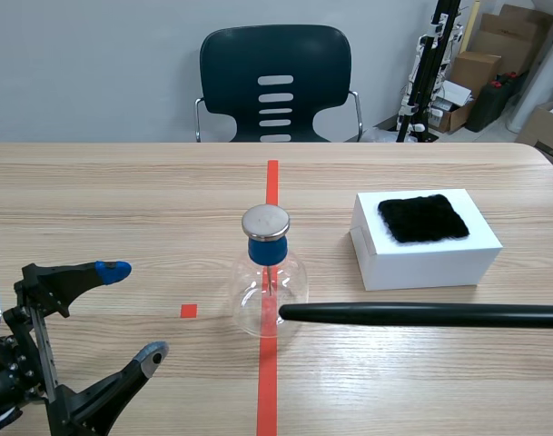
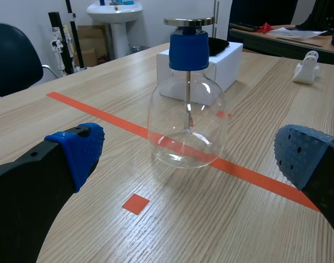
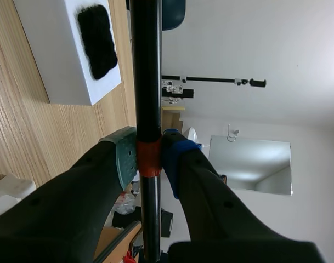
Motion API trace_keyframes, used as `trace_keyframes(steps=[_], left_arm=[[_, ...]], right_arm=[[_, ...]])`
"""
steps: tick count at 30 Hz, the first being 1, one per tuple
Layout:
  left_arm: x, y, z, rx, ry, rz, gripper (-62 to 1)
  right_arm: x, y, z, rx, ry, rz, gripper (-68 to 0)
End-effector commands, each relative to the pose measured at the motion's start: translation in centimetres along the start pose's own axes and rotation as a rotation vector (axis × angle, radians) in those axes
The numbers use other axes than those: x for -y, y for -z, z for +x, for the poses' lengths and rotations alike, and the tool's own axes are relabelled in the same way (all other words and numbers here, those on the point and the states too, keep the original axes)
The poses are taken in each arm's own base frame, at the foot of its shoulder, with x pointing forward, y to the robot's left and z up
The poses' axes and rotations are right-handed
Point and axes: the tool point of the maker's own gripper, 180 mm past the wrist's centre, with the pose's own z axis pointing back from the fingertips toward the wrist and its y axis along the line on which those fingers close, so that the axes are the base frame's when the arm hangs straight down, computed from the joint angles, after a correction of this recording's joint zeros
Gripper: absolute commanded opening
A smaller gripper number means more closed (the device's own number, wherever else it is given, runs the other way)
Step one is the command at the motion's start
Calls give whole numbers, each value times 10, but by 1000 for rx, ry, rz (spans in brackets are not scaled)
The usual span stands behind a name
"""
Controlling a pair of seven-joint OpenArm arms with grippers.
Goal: Do the electroscope experiment. put the rod down on the box
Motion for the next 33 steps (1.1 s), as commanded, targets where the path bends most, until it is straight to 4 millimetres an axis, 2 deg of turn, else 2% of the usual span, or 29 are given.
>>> trace_keyframes(steps=[1,33], left_arm=[[-2,2,6,27,3,4,14],[-2,2,6,27,3,4,14]], right_arm=[[8,2,0,-2,-4,-31,-673],[11,2,1,8,19,-48,-673]])
